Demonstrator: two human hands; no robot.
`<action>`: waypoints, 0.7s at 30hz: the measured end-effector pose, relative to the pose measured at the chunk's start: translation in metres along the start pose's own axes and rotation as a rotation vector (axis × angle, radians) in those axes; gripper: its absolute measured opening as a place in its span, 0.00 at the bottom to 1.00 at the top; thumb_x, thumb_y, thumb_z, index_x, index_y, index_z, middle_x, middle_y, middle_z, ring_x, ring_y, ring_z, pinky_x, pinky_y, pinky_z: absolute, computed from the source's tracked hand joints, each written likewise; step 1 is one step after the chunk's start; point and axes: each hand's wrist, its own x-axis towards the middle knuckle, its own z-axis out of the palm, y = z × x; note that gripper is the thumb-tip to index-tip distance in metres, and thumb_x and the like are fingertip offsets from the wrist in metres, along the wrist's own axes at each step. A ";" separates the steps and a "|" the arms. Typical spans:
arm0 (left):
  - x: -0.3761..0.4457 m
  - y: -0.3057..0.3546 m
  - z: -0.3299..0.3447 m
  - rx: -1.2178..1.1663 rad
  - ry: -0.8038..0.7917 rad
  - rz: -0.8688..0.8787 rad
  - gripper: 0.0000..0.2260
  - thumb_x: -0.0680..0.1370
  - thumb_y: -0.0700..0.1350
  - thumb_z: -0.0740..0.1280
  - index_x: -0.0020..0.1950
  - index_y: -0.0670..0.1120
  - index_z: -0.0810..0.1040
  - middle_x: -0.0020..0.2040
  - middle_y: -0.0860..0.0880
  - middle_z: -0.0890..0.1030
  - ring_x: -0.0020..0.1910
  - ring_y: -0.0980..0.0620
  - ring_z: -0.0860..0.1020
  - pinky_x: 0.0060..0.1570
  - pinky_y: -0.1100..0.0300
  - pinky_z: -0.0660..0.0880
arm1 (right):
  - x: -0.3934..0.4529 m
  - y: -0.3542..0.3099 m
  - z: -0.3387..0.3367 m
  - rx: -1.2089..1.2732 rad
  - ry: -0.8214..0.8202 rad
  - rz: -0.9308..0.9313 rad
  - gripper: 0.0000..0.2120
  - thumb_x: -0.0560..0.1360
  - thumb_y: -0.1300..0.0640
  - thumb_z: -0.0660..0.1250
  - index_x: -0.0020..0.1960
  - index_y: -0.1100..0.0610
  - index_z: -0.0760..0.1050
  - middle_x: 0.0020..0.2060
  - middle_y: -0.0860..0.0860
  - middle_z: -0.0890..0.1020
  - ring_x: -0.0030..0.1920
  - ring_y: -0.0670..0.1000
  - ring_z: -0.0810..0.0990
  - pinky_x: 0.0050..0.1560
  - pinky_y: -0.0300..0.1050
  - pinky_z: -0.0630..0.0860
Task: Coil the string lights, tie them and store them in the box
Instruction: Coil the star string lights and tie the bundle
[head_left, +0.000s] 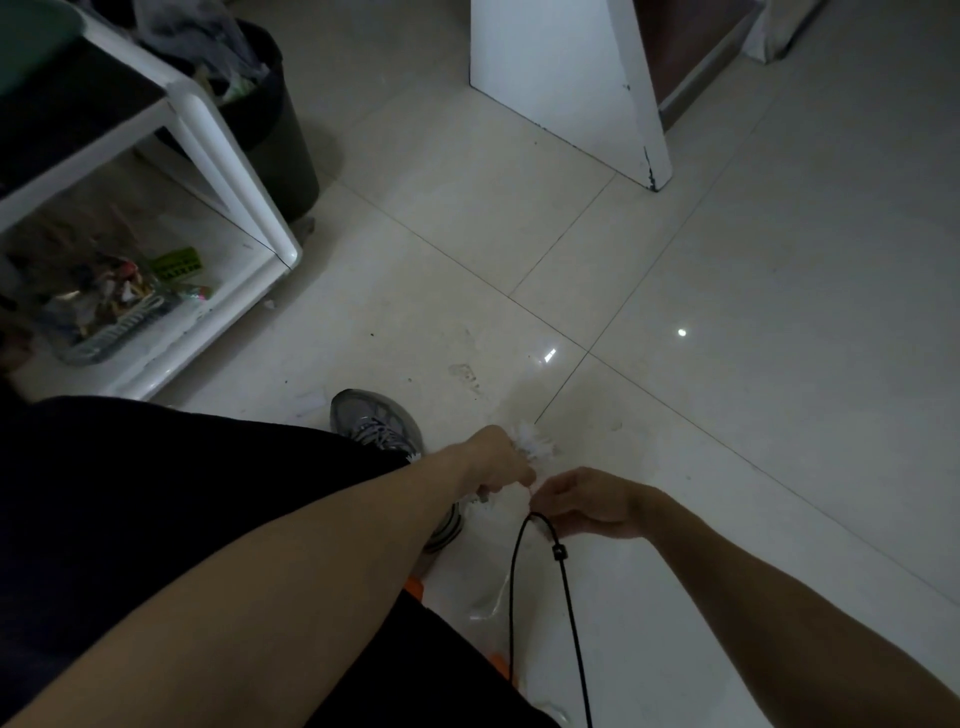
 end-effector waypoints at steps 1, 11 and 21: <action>0.000 0.000 0.000 0.024 -0.009 -0.015 0.10 0.77 0.41 0.71 0.39 0.42 0.72 0.33 0.45 0.71 0.28 0.50 0.69 0.24 0.61 0.66 | -0.001 0.001 -0.003 -0.084 0.054 -0.011 0.05 0.79 0.66 0.66 0.50 0.63 0.81 0.48 0.59 0.83 0.50 0.56 0.82 0.61 0.54 0.79; 0.004 -0.005 0.003 0.034 -0.089 -0.002 0.07 0.80 0.43 0.64 0.51 0.40 0.77 0.36 0.49 0.81 0.27 0.53 0.68 0.24 0.64 0.65 | -0.020 -0.025 -0.015 -0.486 0.131 -0.057 0.07 0.77 0.58 0.72 0.43 0.60 0.81 0.28 0.48 0.73 0.31 0.47 0.72 0.38 0.43 0.76; 0.012 -0.005 0.005 -0.195 -0.119 -0.027 0.08 0.77 0.46 0.70 0.43 0.41 0.79 0.50 0.39 0.85 0.24 0.54 0.64 0.26 0.63 0.63 | -0.030 -0.053 -0.005 -0.714 0.230 -0.347 0.07 0.73 0.65 0.75 0.45 0.54 0.83 0.41 0.49 0.86 0.41 0.46 0.85 0.49 0.40 0.82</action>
